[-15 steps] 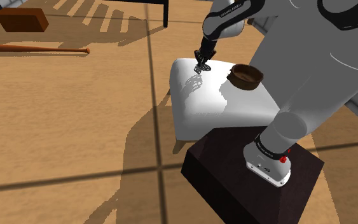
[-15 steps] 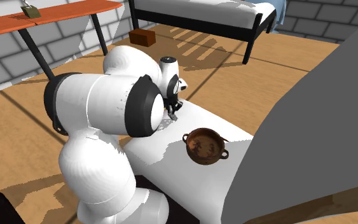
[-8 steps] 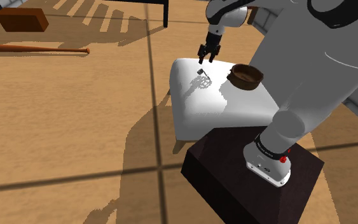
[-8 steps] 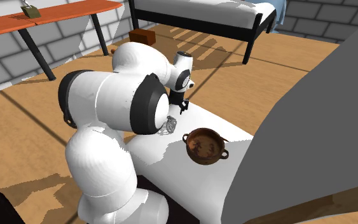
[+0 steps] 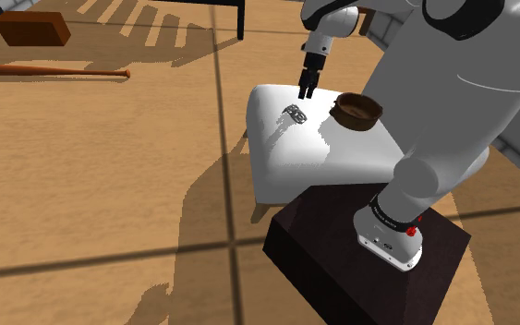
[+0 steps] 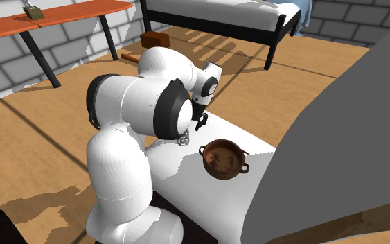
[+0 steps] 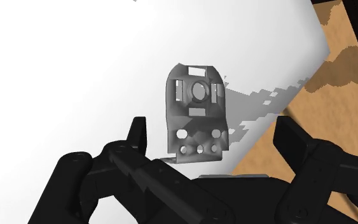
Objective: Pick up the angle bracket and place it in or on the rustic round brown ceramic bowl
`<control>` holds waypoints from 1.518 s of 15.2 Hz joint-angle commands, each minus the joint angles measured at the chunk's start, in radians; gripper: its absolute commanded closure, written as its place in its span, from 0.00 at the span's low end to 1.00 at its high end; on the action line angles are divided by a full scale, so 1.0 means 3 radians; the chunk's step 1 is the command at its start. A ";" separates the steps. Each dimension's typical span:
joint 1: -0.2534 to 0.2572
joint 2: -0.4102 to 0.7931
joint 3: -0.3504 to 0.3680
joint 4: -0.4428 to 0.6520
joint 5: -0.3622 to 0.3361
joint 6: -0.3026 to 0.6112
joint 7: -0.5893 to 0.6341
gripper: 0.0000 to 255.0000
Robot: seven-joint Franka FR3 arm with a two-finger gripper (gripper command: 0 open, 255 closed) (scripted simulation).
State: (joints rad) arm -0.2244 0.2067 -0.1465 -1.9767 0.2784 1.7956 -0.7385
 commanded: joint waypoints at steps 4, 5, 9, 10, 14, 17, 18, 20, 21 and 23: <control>0.0015 0.0012 0.0013 -0.0100 0.0019 0.0109 -0.0016 0.00; 0.0015 0.0012 0.0013 -0.0099 0.0019 0.0109 -0.0016 0.00; 0.0015 0.0012 0.0014 -0.0099 0.0019 0.0109 -0.0016 0.00; 0.0015 0.0012 0.0014 -0.0099 0.0019 0.0109 -0.0016 1.00; 0.0015 0.0012 0.0014 -0.0100 0.0019 0.0109 -0.0016 1.00; 0.0015 0.0012 0.0014 -0.0100 0.0019 0.0109 -0.0016 1.00; 0.0015 0.0012 0.0014 -0.0100 0.0019 0.0109 -0.0016 1.00; 0.0015 0.0012 0.0014 -0.0100 0.0019 0.0109 -0.0016 0.00; 0.0232 0.0064 0.0059 -0.0025 -0.0385 0.0163 0.0552 0.00; 0.0640 0.0342 0.0089 0.0260 -0.1087 0.0020 0.1524 0.00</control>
State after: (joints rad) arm -0.0901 0.2741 -0.1248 -1.9383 0.0637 1.8222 -0.4458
